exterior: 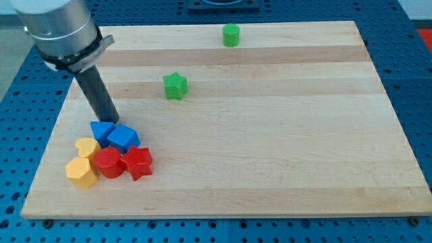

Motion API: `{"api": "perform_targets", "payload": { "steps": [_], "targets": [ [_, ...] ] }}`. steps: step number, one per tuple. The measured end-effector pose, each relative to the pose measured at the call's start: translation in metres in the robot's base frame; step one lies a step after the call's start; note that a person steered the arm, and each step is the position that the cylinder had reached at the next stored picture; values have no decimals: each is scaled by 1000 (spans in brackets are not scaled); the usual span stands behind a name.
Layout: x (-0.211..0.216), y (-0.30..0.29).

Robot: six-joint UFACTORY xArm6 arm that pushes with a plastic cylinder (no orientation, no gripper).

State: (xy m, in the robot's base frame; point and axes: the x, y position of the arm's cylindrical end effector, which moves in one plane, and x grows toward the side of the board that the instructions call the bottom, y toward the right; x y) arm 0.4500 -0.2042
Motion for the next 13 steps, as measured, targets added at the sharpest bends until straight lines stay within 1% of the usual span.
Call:
{"api": "perform_targets", "payload": {
  "steps": [1, 2, 3, 4, 5, 6, 11, 12, 13],
  "targets": [
    [-37, 0],
    [-80, 16],
    [-109, 54],
    [-112, 88],
    [-99, 103],
    [-79, 104],
    [39, 109],
    [50, 123],
    [50, 145]
  ]
}}
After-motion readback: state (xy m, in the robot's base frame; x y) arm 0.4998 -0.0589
